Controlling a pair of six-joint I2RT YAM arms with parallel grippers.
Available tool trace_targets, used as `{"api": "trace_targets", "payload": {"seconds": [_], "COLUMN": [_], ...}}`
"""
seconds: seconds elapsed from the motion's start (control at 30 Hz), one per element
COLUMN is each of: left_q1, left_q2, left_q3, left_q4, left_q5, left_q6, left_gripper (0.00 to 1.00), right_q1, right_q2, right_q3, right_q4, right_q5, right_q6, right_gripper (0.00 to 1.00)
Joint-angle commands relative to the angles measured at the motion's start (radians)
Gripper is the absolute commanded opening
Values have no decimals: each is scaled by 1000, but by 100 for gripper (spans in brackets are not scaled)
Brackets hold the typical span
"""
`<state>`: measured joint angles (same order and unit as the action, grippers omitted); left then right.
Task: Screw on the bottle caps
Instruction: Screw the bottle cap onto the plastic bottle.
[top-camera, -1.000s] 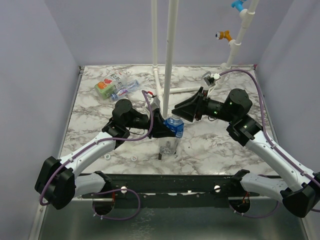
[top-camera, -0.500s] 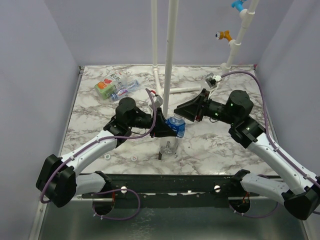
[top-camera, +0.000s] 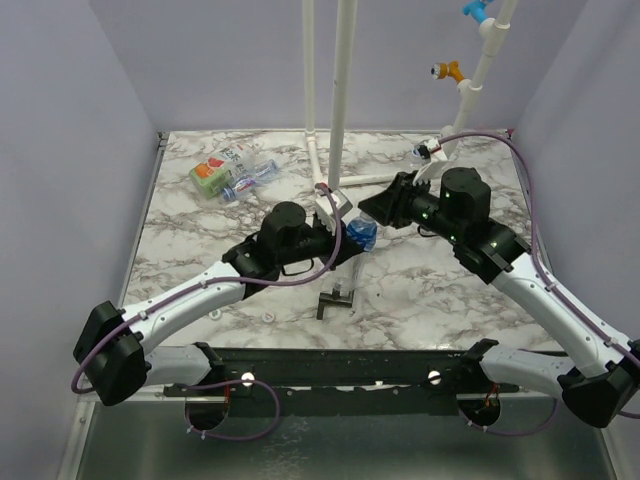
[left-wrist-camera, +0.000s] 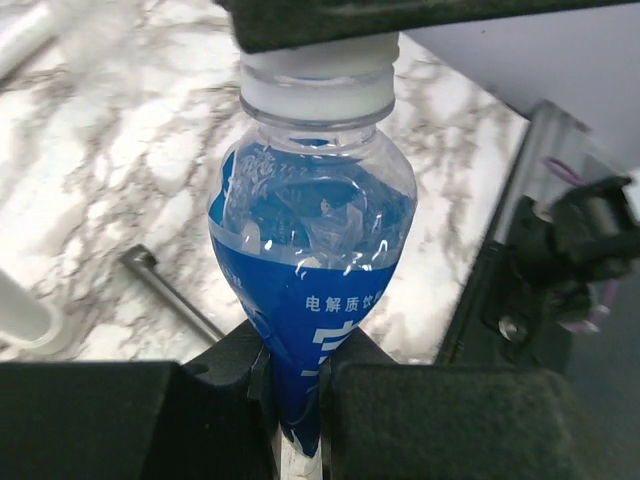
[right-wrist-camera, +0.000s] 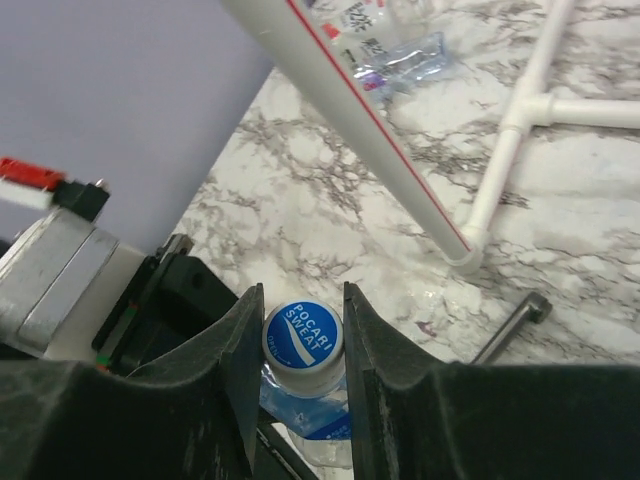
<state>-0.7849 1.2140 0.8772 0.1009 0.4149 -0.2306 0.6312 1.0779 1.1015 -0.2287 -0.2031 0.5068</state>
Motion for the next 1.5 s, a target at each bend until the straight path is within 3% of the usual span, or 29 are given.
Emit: {"api": "trace_targets", "payload": {"seconds": [0.0, 0.17, 0.3, 0.37, 0.43, 0.47, 0.53, 0.57, 0.8, 0.93, 1.1, 1.23, 1.47], "left_q1": [-79, -184, -226, -228, -228, -223, -194, -175, -46, 30, 89, 90, 91], "left_q2": [35, 122, 170, 178, 173, 166, 153, 148, 66, 13, -39, -62, -60], "left_q3": [89, 130, 162, 164, 149, 132, 111, 107, 1, -41, -77, -105, -123], "left_q4": [95, 151, 168, 168, 159, 154, 119, 89, 59, 84, 203, 312, 373], "left_q5": [-573, -871, -939, -918, -872, -836, -728, -679, -234, 133, 472, 606, 635], "left_q6": [71, 67, 71, 77, 98, 107, 100, 85, 22, 9, -68, -145, -187], "left_gripper": [0, 0, 0, 0, 0, 0, 0, 0, 0, 0, 0, 0, 0], "right_q1": [30, 44, 45, 45, 45, 45, 42, 39, -20, -43, -66, -71, -73], "right_q2": [55, 113, 120, 110, 98, 90, 69, 58, -51, -81, -89, -93, -85], "right_q3": [35, 74, 76, 69, 71, 78, 96, 103, 88, 51, -1, -44, -116], "right_q4": [-290, -386, -387, -360, -338, -331, -324, -320, -209, -112, 12, 105, 376], "right_q5": [159, 346, 395, 405, 406, 408, 424, 427, 285, 64, -264, -407, -620], "right_q6": [80, 150, 199, 212, 212, 205, 180, 167, 43, -53, -111, -98, 45], "right_gripper": [1, 1, 1, 8, 34, 56, 89, 98, 100, 100, 100, 100, 92]}}
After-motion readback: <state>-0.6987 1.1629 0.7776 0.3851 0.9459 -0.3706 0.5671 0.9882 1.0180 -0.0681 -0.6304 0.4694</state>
